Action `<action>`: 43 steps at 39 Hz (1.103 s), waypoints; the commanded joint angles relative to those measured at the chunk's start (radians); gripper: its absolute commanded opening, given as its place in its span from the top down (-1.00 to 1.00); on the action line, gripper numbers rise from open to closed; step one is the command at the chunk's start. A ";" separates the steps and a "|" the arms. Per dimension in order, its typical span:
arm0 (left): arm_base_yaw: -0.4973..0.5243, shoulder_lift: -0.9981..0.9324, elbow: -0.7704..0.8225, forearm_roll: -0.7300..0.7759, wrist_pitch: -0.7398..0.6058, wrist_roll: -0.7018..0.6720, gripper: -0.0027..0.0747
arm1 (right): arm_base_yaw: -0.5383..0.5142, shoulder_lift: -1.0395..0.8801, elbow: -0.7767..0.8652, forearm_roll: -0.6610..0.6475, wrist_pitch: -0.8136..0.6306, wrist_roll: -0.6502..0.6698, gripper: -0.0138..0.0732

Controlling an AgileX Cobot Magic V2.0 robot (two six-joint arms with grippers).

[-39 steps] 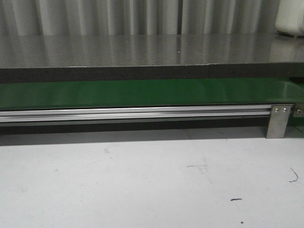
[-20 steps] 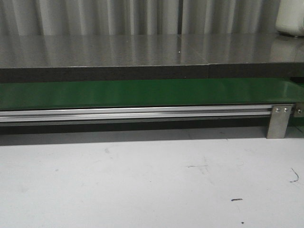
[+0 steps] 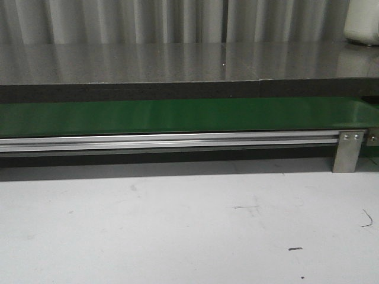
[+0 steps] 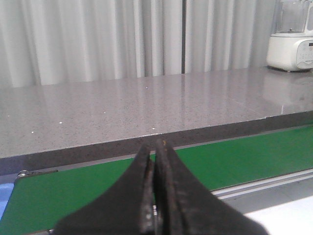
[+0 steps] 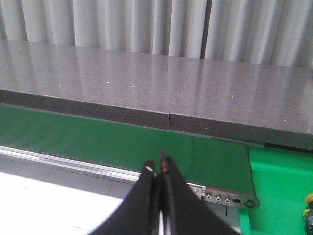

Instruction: Move button from left to right

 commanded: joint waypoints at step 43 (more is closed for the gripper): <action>0.244 -0.051 0.362 0.189 -0.288 -0.252 0.99 | 0.002 0.011 -0.025 0.002 -0.074 -0.008 0.84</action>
